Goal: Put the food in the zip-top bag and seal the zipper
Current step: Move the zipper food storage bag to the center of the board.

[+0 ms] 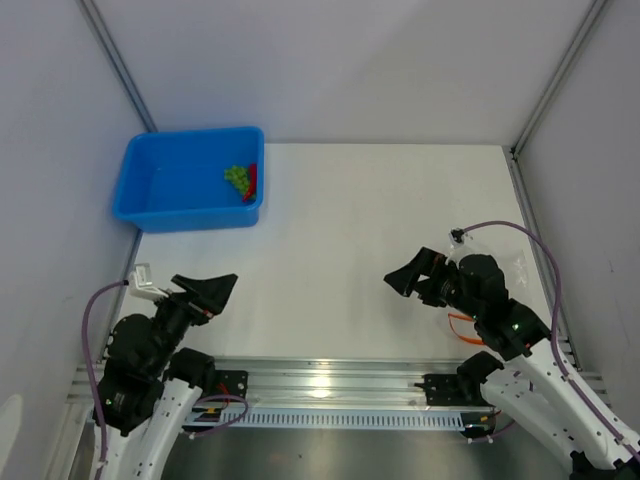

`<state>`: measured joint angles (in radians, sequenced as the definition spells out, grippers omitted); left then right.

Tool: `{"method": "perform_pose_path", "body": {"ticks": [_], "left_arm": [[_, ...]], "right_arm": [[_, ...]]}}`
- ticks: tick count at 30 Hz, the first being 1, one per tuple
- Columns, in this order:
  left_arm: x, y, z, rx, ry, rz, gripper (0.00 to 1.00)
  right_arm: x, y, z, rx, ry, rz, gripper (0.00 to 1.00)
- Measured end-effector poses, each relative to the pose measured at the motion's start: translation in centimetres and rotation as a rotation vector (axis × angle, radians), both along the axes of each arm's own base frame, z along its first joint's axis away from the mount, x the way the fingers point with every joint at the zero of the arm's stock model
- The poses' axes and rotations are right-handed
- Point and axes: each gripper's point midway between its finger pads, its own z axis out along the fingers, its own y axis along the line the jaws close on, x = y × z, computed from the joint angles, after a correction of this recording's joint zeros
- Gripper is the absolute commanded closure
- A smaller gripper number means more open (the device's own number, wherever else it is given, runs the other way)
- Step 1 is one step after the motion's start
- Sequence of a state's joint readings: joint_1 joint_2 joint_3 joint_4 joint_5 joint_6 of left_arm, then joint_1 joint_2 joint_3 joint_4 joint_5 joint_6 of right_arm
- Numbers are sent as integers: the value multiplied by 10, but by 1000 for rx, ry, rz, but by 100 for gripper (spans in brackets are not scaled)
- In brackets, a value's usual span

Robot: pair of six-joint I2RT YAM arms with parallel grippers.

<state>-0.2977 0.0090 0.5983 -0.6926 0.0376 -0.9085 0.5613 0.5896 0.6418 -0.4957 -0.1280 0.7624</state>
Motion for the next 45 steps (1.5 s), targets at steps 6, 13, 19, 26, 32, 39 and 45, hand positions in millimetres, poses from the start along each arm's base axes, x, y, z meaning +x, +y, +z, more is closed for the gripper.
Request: {"method": "perform_pose_path", "body": {"ticks": [6,13,19,26,32,39,45], "left_arm": [[-6,14,-2,134,70,36,1],[-14,7,-22,224,132,-51,0],[-20,1,-20,200,82,-91,0],[-21,-13,-23,186,111,-167,0],[-24,-25,-31,167,122,-243,1],[-31,-31,-26,148,91,-283,1],[-31,-35,-20,139,65,-304,0]], "right_arm": [[13,-37,-2,-139,70,-212,1],[10,-80,17,-233,141,-429,0],[7,-100,4,-424,284,-472,1],[30,-143,-24,-644,394,-577,1],[64,-173,-54,-765,487,-615,1],[92,-163,-97,-828,554,-506,2],[107,-158,-121,-849,574,-463,8]]}}
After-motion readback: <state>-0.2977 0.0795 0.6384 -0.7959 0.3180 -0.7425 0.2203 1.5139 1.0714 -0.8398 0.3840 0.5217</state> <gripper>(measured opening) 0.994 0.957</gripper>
